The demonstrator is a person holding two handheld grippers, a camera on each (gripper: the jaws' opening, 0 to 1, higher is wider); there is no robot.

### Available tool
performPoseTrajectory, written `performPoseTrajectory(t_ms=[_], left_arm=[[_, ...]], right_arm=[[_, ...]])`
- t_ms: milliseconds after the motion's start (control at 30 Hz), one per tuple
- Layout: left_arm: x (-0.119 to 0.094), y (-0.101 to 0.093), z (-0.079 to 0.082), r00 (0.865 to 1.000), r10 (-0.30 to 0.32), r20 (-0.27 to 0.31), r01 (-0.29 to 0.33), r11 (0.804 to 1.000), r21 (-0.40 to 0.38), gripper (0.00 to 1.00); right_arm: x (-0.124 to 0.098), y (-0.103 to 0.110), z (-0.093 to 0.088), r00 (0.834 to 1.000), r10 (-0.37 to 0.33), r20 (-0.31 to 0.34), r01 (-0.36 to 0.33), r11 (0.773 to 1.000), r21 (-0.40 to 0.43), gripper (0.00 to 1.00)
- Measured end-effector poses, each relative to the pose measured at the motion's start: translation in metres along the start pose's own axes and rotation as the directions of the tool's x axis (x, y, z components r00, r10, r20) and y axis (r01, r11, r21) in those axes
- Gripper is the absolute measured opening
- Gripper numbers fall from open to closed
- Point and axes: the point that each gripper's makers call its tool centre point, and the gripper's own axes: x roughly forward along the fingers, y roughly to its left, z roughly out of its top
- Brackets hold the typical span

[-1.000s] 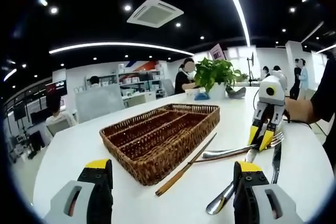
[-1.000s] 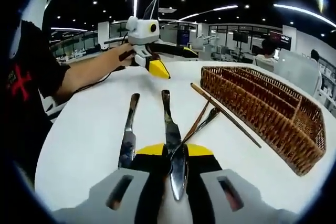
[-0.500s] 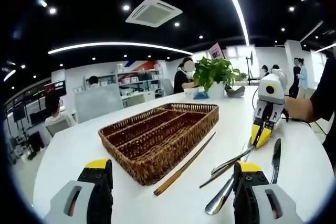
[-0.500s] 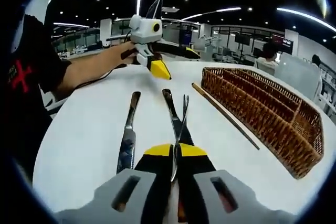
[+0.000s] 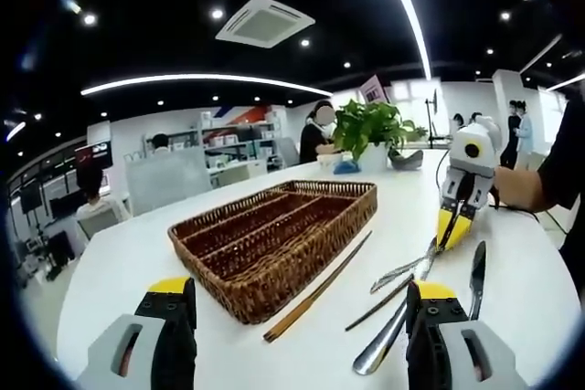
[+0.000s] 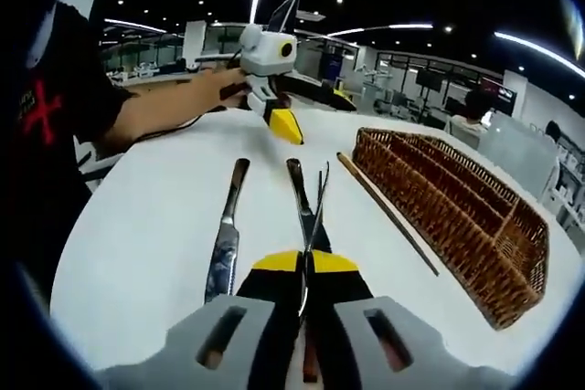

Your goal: Arrange the knives, forks, and spoons in their matching storage slots by inserting each utensil handle-first until every utensil is classified and aligned in the correct compartment

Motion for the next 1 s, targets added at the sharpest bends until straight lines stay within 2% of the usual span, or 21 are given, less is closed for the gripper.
performPoseTrajectory(t_ms=[233,367,433,467,567,667,700,733,833,867,1000], left_arm=[[0.002,-0.009,-0.001,0.999,-0.036,-0.004,0.037,0.999,0.014,1.00],[0.003,-0.023,0.000,0.994,-0.106,-0.002,0.106,0.994,0.015,0.85],[0.004,-0.029,0.001,0.992,-0.128,-0.001,0.128,0.992,0.012,0.84],[0.005,-0.034,0.000,0.989,-0.150,-0.006,0.150,0.989,0.013,0.78],[0.008,-0.054,0.004,0.973,-0.229,0.015,0.229,0.974,-0.001,0.63],[0.009,-0.076,0.015,0.945,-0.321,0.067,0.321,0.947,0.012,0.45],[0.009,-0.081,0.017,0.936,-0.342,0.078,0.343,0.939,0.006,0.42],[0.008,-0.089,0.019,0.923,-0.376,0.086,0.377,0.926,0.000,0.40],[0.008,-0.095,0.019,0.910,-0.405,0.089,0.406,0.914,0.009,0.25],[0.008,-0.094,0.018,0.914,-0.396,0.083,0.397,0.918,0.010,0.22],[0.005,-0.096,0.013,0.900,-0.429,0.074,0.429,0.903,0.006,0.17]], right_arm=[[-0.005,0.000,0.006,1.000,0.000,0.030,0.000,1.000,-0.008,0.00],[-0.007,0.003,0.012,0.999,0.008,0.050,-0.007,1.000,-0.028,0.00],[-0.008,0.003,0.014,0.998,0.013,0.062,-0.012,0.999,-0.030,0.00],[-0.008,0.004,0.015,0.998,0.015,0.063,-0.012,0.999,-0.033,0.00],[-0.008,0.006,0.018,0.997,0.021,0.079,-0.018,0.999,-0.045,0.00],[-0.009,0.012,0.023,0.995,0.042,0.095,-0.037,0.998,-0.054,0.00],[-0.009,0.013,0.024,0.994,0.047,0.099,-0.041,0.998,-0.057,0.00],[-0.009,0.014,0.025,0.993,0.054,0.101,-0.048,0.997,-0.062,0.00],[-0.009,0.022,0.025,0.990,0.092,0.108,-0.084,0.993,-0.078,0.00],[-0.009,0.024,0.024,0.990,0.099,0.105,-0.090,0.992,-0.089,0.00],[-0.009,0.028,0.022,0.988,0.120,0.101,-0.110,0.989,-0.104,0.00]])
